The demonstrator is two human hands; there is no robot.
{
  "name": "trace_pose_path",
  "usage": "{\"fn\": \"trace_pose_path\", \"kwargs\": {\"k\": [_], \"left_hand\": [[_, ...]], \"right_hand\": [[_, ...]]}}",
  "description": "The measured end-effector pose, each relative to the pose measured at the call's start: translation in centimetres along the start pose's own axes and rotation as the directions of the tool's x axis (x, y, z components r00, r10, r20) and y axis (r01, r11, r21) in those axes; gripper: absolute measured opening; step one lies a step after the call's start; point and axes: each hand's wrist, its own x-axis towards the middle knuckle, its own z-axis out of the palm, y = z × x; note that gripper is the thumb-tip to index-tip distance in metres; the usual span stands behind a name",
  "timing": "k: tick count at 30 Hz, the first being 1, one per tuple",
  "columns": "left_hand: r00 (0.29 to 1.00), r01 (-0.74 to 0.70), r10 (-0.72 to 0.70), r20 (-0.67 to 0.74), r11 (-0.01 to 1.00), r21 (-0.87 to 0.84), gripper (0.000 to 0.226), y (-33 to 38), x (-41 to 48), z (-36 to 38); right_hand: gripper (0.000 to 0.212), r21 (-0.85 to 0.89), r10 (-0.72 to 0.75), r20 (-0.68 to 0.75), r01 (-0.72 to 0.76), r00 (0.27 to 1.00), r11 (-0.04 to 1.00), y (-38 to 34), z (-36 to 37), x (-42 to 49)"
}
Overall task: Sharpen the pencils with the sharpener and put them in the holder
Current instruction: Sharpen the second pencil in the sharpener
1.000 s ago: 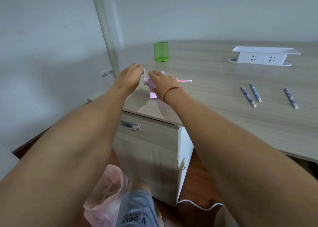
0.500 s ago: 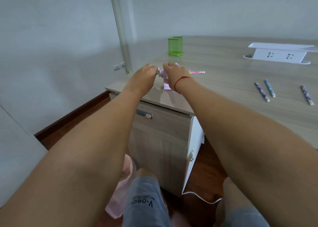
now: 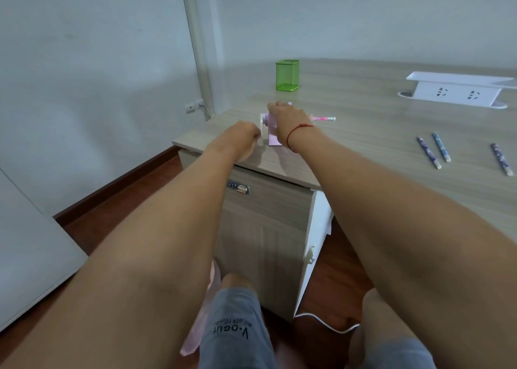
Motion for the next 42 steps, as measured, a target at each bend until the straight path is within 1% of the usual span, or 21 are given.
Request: {"fn": "trace_pose_path", "kwargs": {"k": [3, 6, 10, 12, 15, 19, 21, 25, 29, 32, 37, 39, 42], "left_hand": [[1.000, 0.013, -0.014, 0.022, 0.999, 0.029, 0.025, -0.3, 0.4, 1.6], [0.999, -0.002, -0.003, 0.045, 0.995, 0.103, 0.024, -0.9, 1.9, 2.2], [0.996, -0.058, 0.044, 0.073, 0.975, 0.216, 0.024, -1.9, 4.5, 1.5], [0.997, -0.050, 0.033, 0.070, 0.965, 0.259, 0.023, -2.0, 5.8, 0.7], [0.993, -0.081, 0.101, -0.055, 0.953, 0.292, 0.021, -1.9, 7.1, -0.6], [0.978, -0.110, 0.161, -0.136, 0.941, 0.319, 0.020, -1.6, 6.9, -1.7], [0.966, -0.112, 0.175, -0.190, 0.947, 0.301, 0.022, -1.3, 6.2, -1.6], [0.942, -0.083, 0.152, -0.299, 0.970, 0.230, 0.024, -0.3, 4.3, -2.0], [0.921, -0.114, 0.174, -0.349, 0.976, 0.186, 0.023, 0.3, 1.5, -0.9], [0.924, -0.114, 0.165, -0.345, 0.980, 0.162, 0.018, -0.2, 0.6, 0.1], [0.943, -0.101, 0.143, -0.299, 0.983, 0.150, 0.017, -0.3, 0.8, 0.0], [0.965, -0.107, 0.142, -0.223, 0.981, 0.162, 0.017, -0.2, 0.6, 0.0], [0.986, -0.104, 0.114, -0.125, 0.991, 0.088, 0.021, -0.5, -0.1, 1.2]], "right_hand": [[0.035, -0.015, -0.016, -0.015, 0.016, 1.000, 1.000, 0.2, 0.1, 0.0], [0.034, -0.042, -0.044, -0.040, 0.043, 0.998, 0.998, 0.5, 0.0, 0.0], [0.034, -0.034, -0.043, -0.024, 0.042, 0.999, 0.999, 0.5, 0.2, 0.6], [0.034, -0.020, -0.020, -0.002, 0.020, 1.000, 1.000, 0.5, 0.0, 0.7], [0.032, -0.015, -0.025, 0.013, 0.025, 1.000, 1.000, 0.5, -0.4, 0.7], [0.031, -0.007, -0.007, 0.018, 0.007, 1.000, 1.000, 0.3, -0.7, 0.7], [0.030, -0.015, -0.006, 0.019, 0.006, 1.000, 1.000, 0.2, -0.8, 0.7], [0.032, -0.032, -0.002, -0.005, 0.002, 1.000, 0.999, -0.1, -0.7, 0.5], [0.033, -0.047, 0.013, -0.005, -0.013, 1.000, 0.999, -0.4, -0.5, 0.5], [0.037, -0.053, 0.029, 0.007, -0.029, 1.000, 0.998, -0.6, -0.5, 0.5], [0.032, -0.066, 0.016, -0.017, -0.017, 1.000, 0.998, -0.2, -0.6, 0.7], [0.031, -0.074, 0.013, -0.031, -0.015, 0.999, 0.997, -0.1, -0.7, 0.8], [0.031, -0.082, -0.016, -0.022, 0.014, 1.000, 0.997, 0.0, -0.8, 0.8]]}}
